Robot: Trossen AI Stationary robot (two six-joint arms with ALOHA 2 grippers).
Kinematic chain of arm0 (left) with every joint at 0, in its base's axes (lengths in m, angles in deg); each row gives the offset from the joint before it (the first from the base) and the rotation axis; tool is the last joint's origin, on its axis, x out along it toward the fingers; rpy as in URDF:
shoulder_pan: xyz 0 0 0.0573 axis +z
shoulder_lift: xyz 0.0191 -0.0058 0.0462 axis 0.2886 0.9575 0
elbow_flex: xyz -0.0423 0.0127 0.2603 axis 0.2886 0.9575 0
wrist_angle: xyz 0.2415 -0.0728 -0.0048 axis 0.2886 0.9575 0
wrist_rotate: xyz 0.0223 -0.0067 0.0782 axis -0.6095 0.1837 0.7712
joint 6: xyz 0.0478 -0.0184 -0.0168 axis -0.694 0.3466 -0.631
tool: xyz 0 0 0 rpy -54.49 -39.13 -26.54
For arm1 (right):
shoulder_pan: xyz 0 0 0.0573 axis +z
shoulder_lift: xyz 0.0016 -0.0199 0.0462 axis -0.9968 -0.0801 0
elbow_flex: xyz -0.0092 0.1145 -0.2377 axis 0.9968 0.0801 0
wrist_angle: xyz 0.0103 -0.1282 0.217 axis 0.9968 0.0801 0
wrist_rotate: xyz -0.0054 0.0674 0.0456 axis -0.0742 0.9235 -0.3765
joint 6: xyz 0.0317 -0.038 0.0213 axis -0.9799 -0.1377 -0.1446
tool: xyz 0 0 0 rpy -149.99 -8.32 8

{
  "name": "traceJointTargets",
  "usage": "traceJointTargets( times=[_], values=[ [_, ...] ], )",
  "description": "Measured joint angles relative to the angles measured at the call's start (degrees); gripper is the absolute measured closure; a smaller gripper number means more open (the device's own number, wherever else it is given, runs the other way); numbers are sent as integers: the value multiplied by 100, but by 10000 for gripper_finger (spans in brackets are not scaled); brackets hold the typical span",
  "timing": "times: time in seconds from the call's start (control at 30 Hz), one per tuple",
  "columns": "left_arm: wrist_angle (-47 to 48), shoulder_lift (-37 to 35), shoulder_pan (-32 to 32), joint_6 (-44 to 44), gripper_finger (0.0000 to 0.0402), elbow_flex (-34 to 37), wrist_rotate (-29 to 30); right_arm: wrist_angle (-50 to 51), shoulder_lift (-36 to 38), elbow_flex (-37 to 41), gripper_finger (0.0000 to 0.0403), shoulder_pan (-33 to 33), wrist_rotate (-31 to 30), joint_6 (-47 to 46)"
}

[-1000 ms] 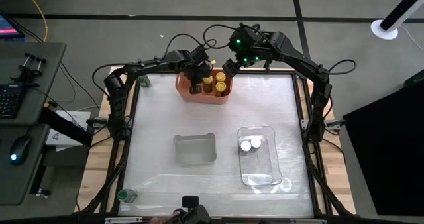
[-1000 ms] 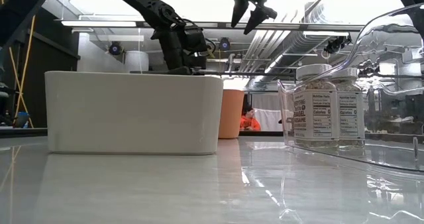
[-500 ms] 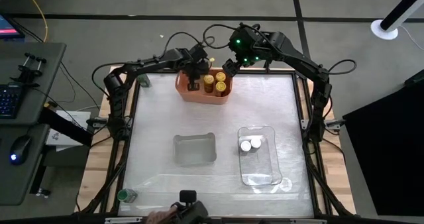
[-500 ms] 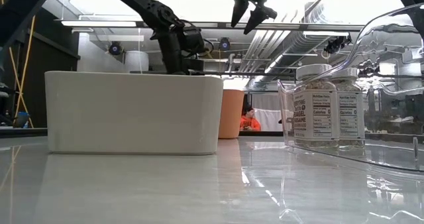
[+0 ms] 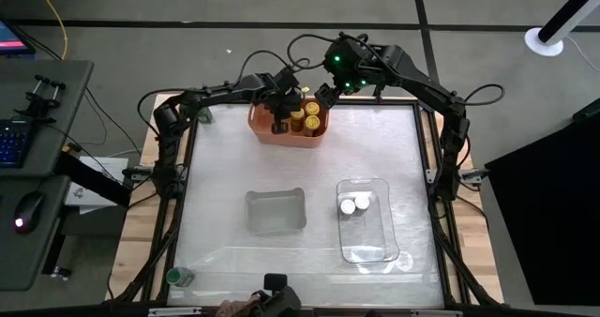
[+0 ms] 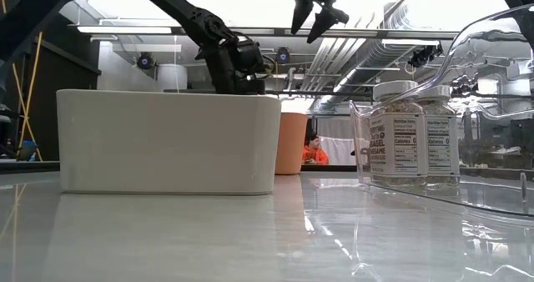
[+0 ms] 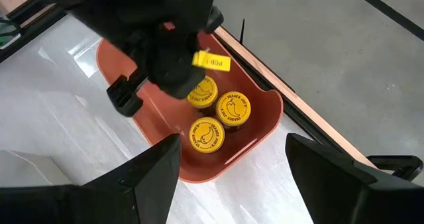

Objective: Sort spices by type
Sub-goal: Adjust the yellow seasoning bottle in the orange bin, then put the top green seasoning bottle into the gray bin

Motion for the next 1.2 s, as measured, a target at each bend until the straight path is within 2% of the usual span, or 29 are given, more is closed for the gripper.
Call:
traceJointTargets(
  times=[0.4,0.63,0.73,0.97,1.2],
  values=[
    [-280,34,-237,15,401,0,34,7,0,0,135,0,-22,1],
    [135,-241,-46,-111,401,0,822,4,0,0,135,-4,-34,1],
    [464,-515,280,72,401,0,867,-57,0,0,135,-4,-46,35],
    [1513,-1217,1588,1462,401,0,628,-84,0,0,135,-9,-316,205],
    [1827,-1768,2659,2536,402,0,642,-161,0,0,135,-85,-345,263]
  ],
)
